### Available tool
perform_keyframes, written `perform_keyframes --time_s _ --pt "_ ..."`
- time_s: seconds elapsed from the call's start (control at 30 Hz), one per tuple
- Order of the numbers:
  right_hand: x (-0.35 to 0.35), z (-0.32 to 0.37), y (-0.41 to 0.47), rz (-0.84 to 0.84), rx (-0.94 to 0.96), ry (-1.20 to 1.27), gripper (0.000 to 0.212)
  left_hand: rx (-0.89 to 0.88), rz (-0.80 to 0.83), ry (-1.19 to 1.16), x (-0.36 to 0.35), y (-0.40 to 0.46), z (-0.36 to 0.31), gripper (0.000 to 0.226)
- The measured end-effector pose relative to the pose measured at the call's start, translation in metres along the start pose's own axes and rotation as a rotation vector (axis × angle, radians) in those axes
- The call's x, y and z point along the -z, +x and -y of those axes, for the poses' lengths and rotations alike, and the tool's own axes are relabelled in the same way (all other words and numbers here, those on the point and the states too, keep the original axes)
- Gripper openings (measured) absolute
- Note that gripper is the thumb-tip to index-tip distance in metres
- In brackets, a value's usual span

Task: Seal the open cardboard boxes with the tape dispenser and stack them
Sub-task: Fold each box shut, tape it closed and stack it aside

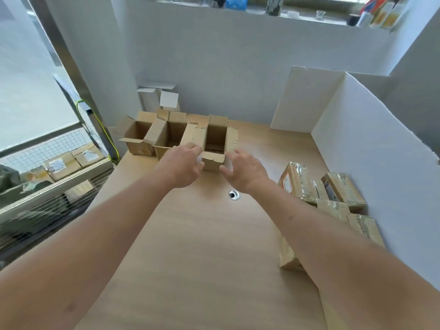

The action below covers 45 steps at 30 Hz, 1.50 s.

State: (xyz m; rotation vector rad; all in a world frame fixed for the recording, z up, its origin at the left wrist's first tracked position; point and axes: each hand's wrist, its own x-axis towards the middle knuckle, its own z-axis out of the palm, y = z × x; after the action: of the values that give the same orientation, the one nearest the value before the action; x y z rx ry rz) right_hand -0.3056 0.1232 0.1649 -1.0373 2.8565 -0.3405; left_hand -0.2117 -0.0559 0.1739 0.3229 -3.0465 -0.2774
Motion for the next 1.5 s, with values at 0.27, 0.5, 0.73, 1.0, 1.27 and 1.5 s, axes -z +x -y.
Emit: perform_keyframes --time_s 0.27,0.5,0.73,1.0,1.27,1.5 --pt "-0.040 0.057 0.088 0.035 -0.201 0.040 0.051 -0.124 0.062 -0.025 -0.005 0.077 0.102 0.052" --pt "-0.092 0.073 0.152 0.062 -0.304 0.049 0.045 -0.155 0.126 -0.061 -0.041 0.127 0.155 0.052" --pt "-0.144 0.057 0.196 0.082 -0.367 0.064 0.042 -0.162 0.178 -0.071 -0.089 0.156 0.177 0.049" --pt "-0.218 0.035 0.231 0.061 -0.324 -0.083 0.076 -0.123 0.181 -0.075 -0.151 0.171 0.197 0.049" --pt "-0.248 0.024 0.227 -0.115 -0.305 -0.223 0.034 -0.144 0.121 -0.029 -0.179 0.163 0.199 0.052" --pt "-0.234 0.039 0.156 -0.051 -0.287 -0.185 0.048 -0.132 0.120 -0.080 -0.156 0.126 0.186 0.051"
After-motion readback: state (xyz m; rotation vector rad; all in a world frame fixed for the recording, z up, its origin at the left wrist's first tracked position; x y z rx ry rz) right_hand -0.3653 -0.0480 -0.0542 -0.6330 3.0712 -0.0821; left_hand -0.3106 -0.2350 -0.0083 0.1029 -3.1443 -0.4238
